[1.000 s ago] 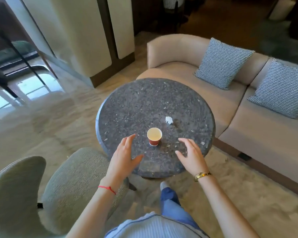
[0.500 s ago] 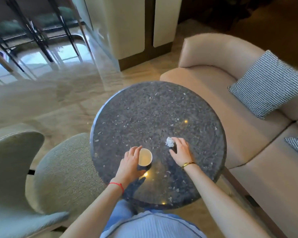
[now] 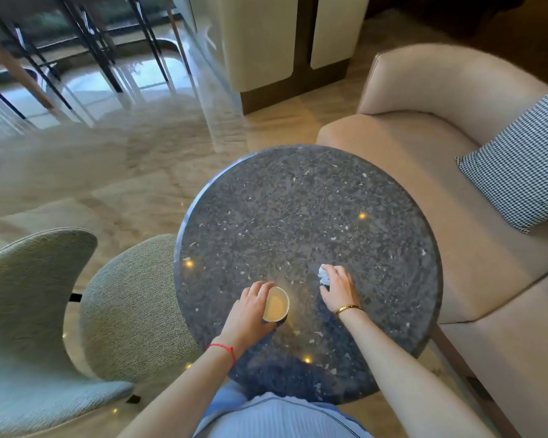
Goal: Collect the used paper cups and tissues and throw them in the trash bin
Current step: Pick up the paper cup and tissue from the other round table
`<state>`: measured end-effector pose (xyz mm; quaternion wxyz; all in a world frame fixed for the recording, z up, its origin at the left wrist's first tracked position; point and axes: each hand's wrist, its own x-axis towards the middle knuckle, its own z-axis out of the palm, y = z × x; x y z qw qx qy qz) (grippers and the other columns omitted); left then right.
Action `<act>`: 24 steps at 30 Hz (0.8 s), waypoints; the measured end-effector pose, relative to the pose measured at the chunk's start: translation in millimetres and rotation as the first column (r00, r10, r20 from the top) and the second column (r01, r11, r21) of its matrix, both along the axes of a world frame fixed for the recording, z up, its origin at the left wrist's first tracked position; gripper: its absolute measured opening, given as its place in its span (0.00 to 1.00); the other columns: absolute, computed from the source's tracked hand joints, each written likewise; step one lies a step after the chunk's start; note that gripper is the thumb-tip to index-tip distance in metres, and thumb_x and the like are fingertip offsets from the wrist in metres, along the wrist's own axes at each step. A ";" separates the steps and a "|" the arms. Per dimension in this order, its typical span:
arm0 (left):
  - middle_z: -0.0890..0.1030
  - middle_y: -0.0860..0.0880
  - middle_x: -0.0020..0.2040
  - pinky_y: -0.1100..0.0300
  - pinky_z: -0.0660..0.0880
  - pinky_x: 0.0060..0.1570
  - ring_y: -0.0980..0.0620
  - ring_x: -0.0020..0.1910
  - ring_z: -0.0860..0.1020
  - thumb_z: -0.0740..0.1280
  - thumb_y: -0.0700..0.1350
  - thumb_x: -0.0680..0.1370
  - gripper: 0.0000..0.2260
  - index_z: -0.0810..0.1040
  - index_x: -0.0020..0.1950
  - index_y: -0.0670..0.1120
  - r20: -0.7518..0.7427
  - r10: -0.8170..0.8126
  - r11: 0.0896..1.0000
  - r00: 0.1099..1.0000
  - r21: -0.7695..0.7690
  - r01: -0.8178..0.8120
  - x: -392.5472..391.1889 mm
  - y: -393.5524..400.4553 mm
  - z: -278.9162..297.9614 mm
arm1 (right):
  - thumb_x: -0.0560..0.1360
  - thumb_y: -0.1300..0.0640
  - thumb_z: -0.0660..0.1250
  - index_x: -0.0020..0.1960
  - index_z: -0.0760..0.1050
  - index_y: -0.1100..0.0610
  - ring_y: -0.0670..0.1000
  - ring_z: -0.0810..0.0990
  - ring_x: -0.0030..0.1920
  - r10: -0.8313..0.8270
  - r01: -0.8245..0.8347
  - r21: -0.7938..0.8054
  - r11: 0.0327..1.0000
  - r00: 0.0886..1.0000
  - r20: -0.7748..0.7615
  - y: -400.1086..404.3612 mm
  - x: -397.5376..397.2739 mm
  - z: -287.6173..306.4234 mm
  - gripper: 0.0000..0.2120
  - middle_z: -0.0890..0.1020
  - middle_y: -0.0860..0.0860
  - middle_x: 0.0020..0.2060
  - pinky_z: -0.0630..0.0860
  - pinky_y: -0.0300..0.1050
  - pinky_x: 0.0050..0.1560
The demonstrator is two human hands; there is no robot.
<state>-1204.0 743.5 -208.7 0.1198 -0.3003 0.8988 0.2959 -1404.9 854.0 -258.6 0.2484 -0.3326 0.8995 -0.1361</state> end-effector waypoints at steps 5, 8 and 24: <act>0.66 0.50 0.72 0.53 0.69 0.64 0.47 0.68 0.67 0.72 0.53 0.72 0.36 0.59 0.76 0.50 -0.017 0.019 1.000 1.000 0.021 -0.018 -1.0 -2.7 -0.6 | 0.75 0.63 0.64 0.61 0.72 0.57 0.56 0.71 0.60 0.037 -0.037 0.024 0.999 0.999 0.004 -2.5 1.0 -2.6 0.15 0.71 0.56 0.59 0.71 0.48 0.61; 0.66 0.50 0.72 0.52 0.70 0.64 0.46 0.68 0.67 0.72 0.51 0.72 0.36 0.58 0.76 0.50 -0.007 0.016 1.000 1.000 0.021 -0.016 -0.8 -3.7 -0.9 | 0.75 0.64 0.64 0.57 0.73 0.57 0.55 0.72 0.57 0.043 -0.043 0.043 0.998 0.999 -0.003 -1.8 4.5 -3.7 0.11 0.72 0.55 0.57 0.73 0.46 0.56; 0.68 0.50 0.69 0.53 0.70 0.64 0.49 0.67 0.69 0.73 0.49 0.71 0.34 0.63 0.73 0.48 -0.280 0.225 0.974 0.933 0.067 -0.215 22.6 -9.3 26.5 | 0.69 0.69 0.62 0.47 0.73 0.59 0.52 0.73 0.43 -0.140 0.153 -0.334 0.930 0.988 0.061 26.2 28.8 47.5 0.09 0.77 0.53 0.45 0.67 0.42 0.41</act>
